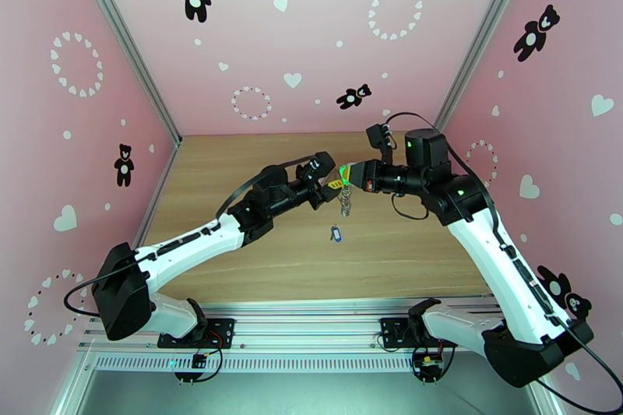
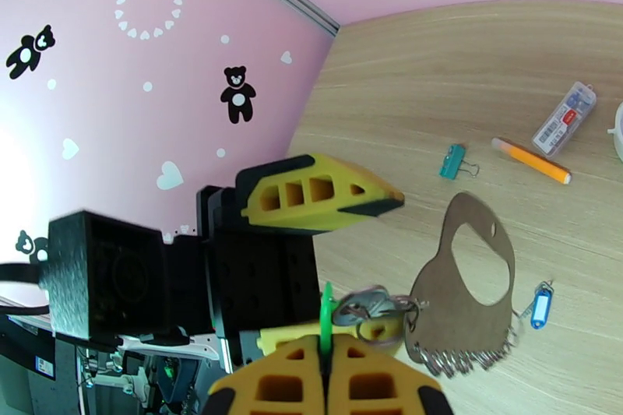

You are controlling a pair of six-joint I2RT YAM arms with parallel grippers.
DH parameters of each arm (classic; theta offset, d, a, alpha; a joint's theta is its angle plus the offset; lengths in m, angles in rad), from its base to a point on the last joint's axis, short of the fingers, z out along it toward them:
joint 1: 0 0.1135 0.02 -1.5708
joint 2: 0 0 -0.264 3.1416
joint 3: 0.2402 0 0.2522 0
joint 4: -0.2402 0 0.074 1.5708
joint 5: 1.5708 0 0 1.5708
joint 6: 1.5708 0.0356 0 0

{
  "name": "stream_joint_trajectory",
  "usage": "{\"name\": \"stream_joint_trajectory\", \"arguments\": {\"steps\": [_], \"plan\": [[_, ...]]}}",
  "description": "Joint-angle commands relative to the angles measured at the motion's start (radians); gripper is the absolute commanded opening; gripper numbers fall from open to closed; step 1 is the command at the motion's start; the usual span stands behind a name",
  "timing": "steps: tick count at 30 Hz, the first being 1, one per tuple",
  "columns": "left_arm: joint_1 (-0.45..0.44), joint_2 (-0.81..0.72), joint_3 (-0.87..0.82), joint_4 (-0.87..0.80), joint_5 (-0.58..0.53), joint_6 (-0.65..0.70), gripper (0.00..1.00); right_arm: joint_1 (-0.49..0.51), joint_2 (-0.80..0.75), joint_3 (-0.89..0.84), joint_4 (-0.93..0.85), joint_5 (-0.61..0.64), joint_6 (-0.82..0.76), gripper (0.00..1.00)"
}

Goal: Remove the keys from the keyring

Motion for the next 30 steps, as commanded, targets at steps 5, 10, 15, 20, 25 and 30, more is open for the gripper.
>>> {"name": "stream_joint_trajectory", "arguments": {"steps": [5, 10, 15, 20, 25, 30], "plan": [[-0.003, 0.041, 0.046, 0.03, 0.165, -0.02, 0.52, 0.017, -0.013, -0.016, 0.053, 0.003, 0.036, 0.0], [-0.003, 0.043, 0.052, 0.029, 0.029, -0.042, 0.46, 0.018, -0.014, -0.033, 0.088, -0.027, 0.062, 0.0], [-0.001, 0.026, 0.033, 0.045, -0.003, -0.053, 0.41, 0.017, -0.028, -0.024, 0.045, 0.007, 0.03, 0.0], [0.004, 0.014, 0.022, 0.026, -0.051, -0.062, 0.37, 0.017, -0.035, -0.005, 0.035, 0.02, 0.027, 0.0], [0.017, -0.004, -0.004, 0.024, -0.069, -0.067, 0.34, 0.017, -0.045, -0.008, 0.019, 0.03, 0.027, 0.0], [0.029, -0.013, 0.001, 0.013, -0.038, -0.071, 0.32, 0.017, -0.046, -0.003, -0.011, 0.041, 0.012, 0.0]]}}
